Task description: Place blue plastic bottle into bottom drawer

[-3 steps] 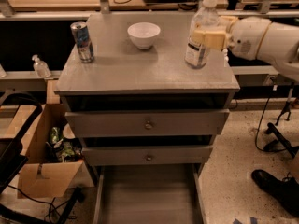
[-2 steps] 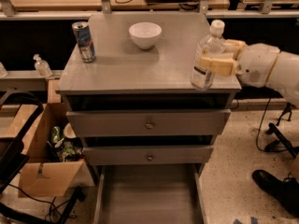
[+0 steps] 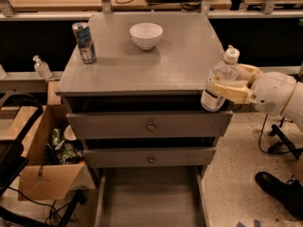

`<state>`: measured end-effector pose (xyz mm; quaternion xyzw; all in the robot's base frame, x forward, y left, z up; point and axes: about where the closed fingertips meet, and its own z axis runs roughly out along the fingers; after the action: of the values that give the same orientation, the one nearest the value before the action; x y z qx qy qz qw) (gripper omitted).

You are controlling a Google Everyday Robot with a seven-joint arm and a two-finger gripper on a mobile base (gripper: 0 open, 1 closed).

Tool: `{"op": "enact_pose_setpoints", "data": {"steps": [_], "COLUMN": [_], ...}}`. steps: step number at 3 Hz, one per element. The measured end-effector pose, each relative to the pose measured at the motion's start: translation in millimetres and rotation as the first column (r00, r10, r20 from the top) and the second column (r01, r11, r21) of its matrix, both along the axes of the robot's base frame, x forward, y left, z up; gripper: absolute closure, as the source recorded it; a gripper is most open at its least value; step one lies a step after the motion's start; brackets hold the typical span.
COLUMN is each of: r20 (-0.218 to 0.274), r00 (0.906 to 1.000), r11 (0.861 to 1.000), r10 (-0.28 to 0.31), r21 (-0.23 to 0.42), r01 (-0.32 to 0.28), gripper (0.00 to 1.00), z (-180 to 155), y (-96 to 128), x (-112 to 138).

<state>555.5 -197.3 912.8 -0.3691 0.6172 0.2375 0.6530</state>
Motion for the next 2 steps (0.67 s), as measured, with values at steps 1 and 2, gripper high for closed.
{"op": "enact_pose_setpoints", "data": {"steps": [1,2], "r20": [-0.018,-0.084], "r00": [0.9996,0.9948], "r11": [1.000,0.997], "r10": [0.022,0.058], "r21": [0.014,0.049], "r01": [-0.022,-0.054], "gripper": [1.00,1.00], "z": [-14,-73], "y": [13,39], "x": [5,3]}}
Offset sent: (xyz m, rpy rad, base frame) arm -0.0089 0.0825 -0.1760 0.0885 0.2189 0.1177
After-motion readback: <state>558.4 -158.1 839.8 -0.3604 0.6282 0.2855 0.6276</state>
